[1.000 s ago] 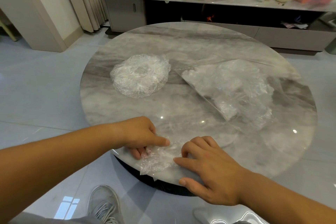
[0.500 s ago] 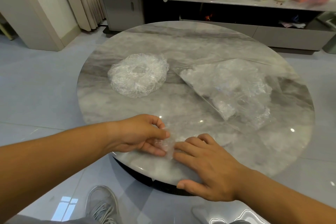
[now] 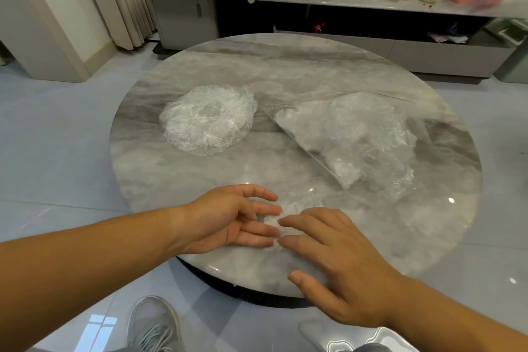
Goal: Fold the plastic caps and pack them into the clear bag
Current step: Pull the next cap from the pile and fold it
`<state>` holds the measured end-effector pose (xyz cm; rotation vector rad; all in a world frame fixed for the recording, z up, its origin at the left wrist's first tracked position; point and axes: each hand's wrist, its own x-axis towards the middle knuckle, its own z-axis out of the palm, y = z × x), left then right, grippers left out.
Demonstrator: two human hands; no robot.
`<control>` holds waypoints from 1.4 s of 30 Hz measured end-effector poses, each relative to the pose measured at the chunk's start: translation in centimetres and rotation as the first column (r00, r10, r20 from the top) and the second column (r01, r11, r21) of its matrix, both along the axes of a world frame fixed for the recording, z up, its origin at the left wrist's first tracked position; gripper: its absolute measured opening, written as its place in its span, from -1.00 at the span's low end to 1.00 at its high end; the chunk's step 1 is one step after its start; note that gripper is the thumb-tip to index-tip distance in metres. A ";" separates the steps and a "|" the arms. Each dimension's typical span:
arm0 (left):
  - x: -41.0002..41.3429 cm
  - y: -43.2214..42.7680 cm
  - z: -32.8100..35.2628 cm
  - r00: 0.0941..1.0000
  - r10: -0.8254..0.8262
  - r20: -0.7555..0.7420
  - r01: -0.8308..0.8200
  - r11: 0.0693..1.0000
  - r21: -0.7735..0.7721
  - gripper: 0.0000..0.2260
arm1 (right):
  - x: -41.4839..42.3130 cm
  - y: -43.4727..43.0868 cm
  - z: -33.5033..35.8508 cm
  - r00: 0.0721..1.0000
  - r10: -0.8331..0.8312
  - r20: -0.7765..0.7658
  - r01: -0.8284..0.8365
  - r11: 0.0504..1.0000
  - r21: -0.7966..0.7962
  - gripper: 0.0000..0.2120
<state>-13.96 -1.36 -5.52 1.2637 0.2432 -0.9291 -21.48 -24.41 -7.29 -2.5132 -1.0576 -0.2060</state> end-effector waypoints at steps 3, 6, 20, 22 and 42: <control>0.2 -0.3 0.2 1.000 -0.016 -0.008 0.016 1.000 -0.007 -0.52 | -0.4 0.2 -0.3 0.997 -0.002 -0.074 -0.008 0.991 -0.134 -0.58; 0.5 -0.5 0.9 0.997 -0.073 -0.003 0.073 0.997 -0.016 -0.60 | -0.6 -0.2 -1.2 0.988 -0.094 -0.121 0.070 0.980 -0.186 -0.58; 3.1 -4.1 0.3 0.728 -0.601 0.331 0.157 0.616 0.772 -0.66 | -0.9 -2.1 -2.4 0.976 -0.069 -0.206 0.049 0.994 -0.097 -0.51; 2.8 -4.1 0.2 0.788 -0.537 0.301 0.186 0.674 0.715 -0.72 | -0.8 -2.3 -2.4 0.961 -0.068 -0.269 0.055 0.997 -0.054 -0.47; 0.2 -1.3 3.3 0.964 -0.261 0.054 0.264 0.964 -0.042 -0.69 | 2.4 0.8 2.8 0.520 0.210 -0.828 0.685 0.476 0.551 -0.47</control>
